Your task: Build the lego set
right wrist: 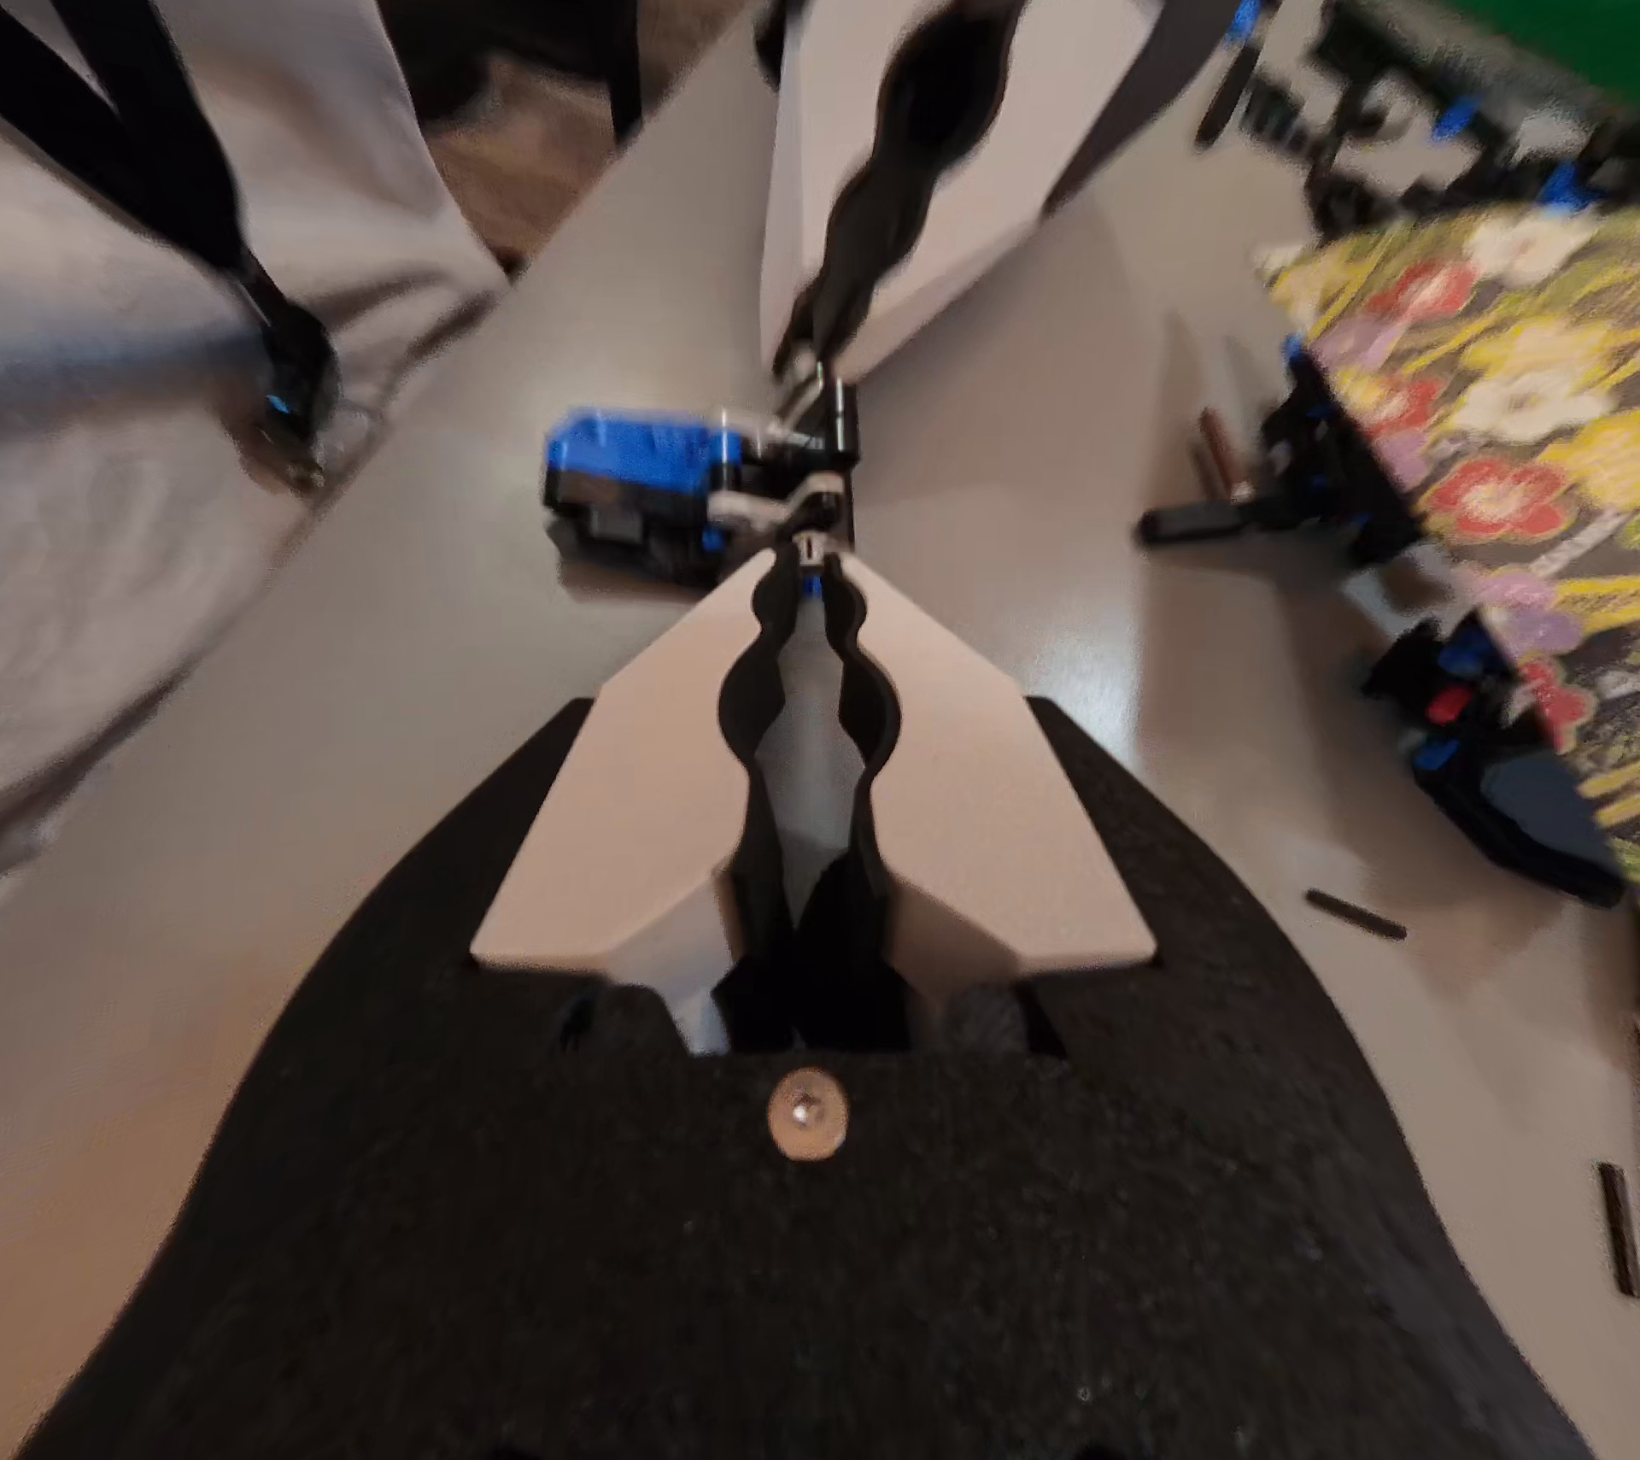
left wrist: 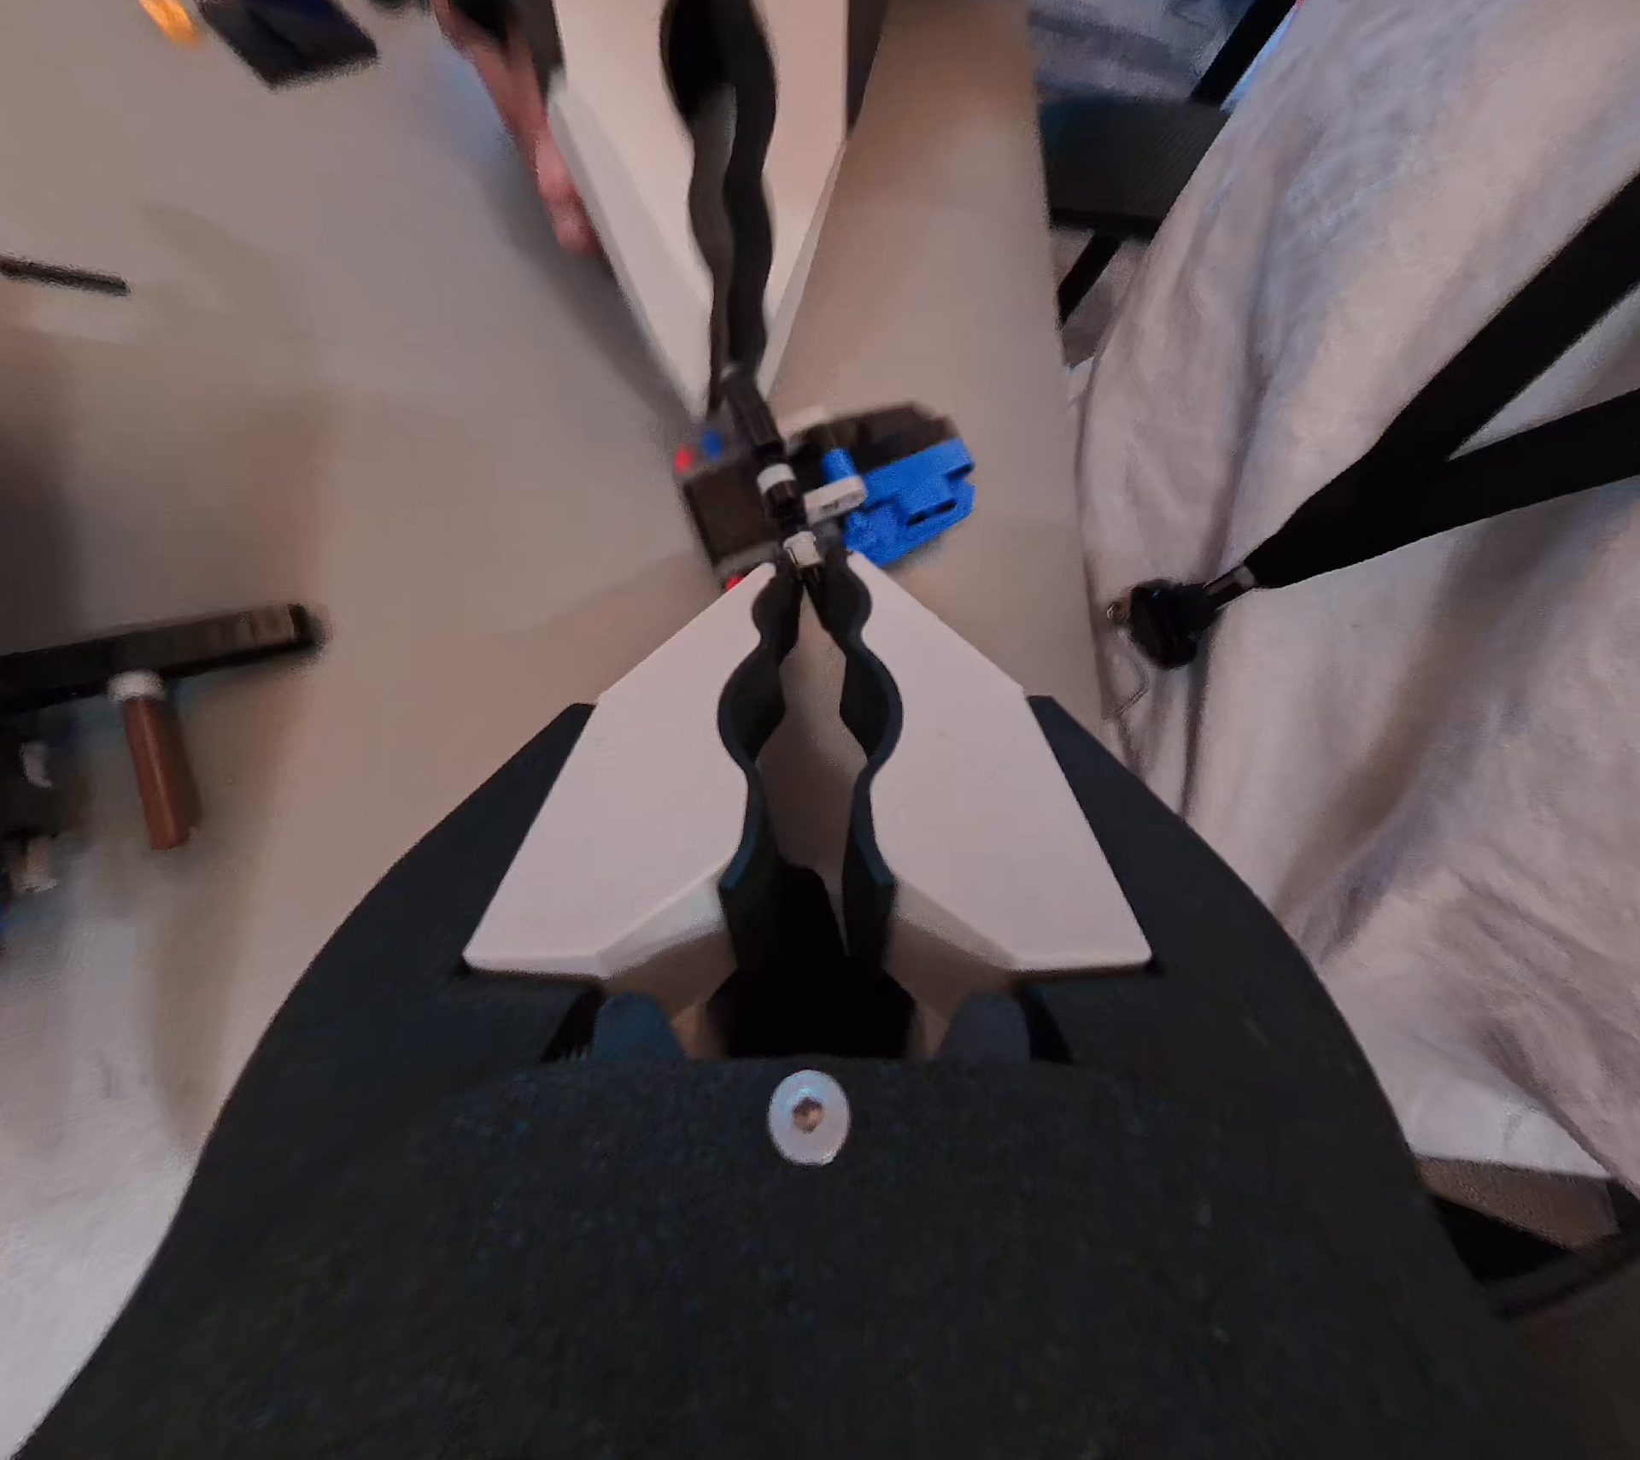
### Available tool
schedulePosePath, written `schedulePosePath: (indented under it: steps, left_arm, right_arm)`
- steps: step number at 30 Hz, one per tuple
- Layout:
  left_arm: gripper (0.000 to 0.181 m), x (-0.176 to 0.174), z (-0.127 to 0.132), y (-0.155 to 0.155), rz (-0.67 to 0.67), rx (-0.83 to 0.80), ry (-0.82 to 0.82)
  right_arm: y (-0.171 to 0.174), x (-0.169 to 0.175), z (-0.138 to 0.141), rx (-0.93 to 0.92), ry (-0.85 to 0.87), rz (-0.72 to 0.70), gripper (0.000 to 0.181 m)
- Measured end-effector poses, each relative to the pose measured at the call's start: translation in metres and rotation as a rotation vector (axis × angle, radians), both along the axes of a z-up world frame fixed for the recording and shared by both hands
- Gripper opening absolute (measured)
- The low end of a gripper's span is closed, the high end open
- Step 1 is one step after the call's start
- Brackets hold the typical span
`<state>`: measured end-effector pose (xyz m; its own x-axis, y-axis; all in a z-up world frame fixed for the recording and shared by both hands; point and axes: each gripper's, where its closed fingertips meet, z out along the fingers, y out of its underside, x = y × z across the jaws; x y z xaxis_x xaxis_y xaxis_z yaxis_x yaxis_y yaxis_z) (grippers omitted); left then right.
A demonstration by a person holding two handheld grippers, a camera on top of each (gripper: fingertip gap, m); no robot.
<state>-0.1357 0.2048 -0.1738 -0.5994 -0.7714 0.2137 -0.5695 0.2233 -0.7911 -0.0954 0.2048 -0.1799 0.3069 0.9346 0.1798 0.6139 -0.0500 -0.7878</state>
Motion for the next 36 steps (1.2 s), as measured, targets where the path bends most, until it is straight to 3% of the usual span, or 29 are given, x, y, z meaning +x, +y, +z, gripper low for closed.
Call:
schedulePosePath:
  steps: [2, 6, 15, 36]
  left_arm:
    - [0.002, 0.004, 0.016, -0.003, 0.004, -0.105, -0.050]
    - [0.004, 0.005, -0.003, -0.001, 0.023, 0.040, -0.008]
    - [0.007, -0.001, -0.008, 0.014, 0.110, 0.135, -0.034]
    - [0.002, 0.001, -0.001, 0.013, 0.120, 0.176, -0.112]
  right_arm:
    - [-0.001, -0.003, -0.005, -0.013, -0.031, 0.009, 0.005]
    - [0.003, 0.005, 0.001, -0.002, 0.008, -0.022, 0.004]
    - [0.001, 0.005, 0.002, -0.025, 0.015, -0.031, 0.005]
    - [0.001, 0.005, 0.002, -0.085, -0.002, -0.089, 0.005]
